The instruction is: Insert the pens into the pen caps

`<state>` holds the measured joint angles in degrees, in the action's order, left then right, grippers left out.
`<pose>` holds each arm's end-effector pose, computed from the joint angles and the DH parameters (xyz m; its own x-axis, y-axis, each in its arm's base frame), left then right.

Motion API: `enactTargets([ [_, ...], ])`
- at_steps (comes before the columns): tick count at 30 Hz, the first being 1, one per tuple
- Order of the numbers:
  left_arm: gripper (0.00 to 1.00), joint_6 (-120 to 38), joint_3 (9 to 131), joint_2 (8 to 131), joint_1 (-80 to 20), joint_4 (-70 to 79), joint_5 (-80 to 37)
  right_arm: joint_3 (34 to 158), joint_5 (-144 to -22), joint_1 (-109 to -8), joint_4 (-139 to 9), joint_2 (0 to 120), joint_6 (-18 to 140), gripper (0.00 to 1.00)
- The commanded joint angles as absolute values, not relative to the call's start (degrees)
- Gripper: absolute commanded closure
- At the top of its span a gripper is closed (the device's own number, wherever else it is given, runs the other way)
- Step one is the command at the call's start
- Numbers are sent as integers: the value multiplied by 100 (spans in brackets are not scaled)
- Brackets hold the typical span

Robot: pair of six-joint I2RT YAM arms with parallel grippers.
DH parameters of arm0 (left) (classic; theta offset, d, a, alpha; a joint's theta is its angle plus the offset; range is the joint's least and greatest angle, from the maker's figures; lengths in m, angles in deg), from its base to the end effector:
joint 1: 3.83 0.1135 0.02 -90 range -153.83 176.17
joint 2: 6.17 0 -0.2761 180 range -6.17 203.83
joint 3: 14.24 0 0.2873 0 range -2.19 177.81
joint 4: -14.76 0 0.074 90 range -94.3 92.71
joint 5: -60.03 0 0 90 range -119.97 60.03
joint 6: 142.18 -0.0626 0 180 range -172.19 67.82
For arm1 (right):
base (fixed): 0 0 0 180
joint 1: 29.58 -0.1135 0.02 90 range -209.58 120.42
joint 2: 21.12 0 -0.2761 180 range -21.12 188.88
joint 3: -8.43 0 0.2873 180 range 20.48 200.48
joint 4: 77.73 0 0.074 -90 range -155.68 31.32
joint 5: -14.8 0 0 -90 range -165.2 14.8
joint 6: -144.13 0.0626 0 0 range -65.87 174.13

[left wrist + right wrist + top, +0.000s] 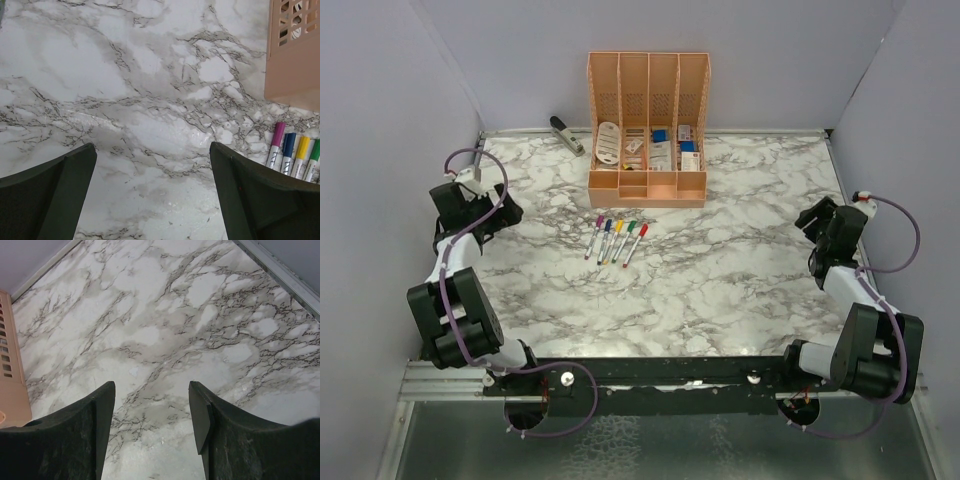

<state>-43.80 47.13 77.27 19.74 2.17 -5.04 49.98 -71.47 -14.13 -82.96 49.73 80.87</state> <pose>0.3426 0.1207 0.2055 -0.5092 -0.3663 -0.7788 -0.1203 0.9263 -0.3570 0.2925 -0.0851 0.1781 -0.2057 0.5227 -0.8273 0.4654 0.7959 0.3871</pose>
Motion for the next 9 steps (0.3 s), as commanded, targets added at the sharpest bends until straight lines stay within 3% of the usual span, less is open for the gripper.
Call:
enactTargets([
  [1,1,-4617,4646,7507,1852,359,-363,4992,-7256,-1417,-8515,5025,8027,39],
  [9,1,-4761,4725,7624,1560,177,-493,4992,-7268,-1417,-8528,5055,8023,40],
])
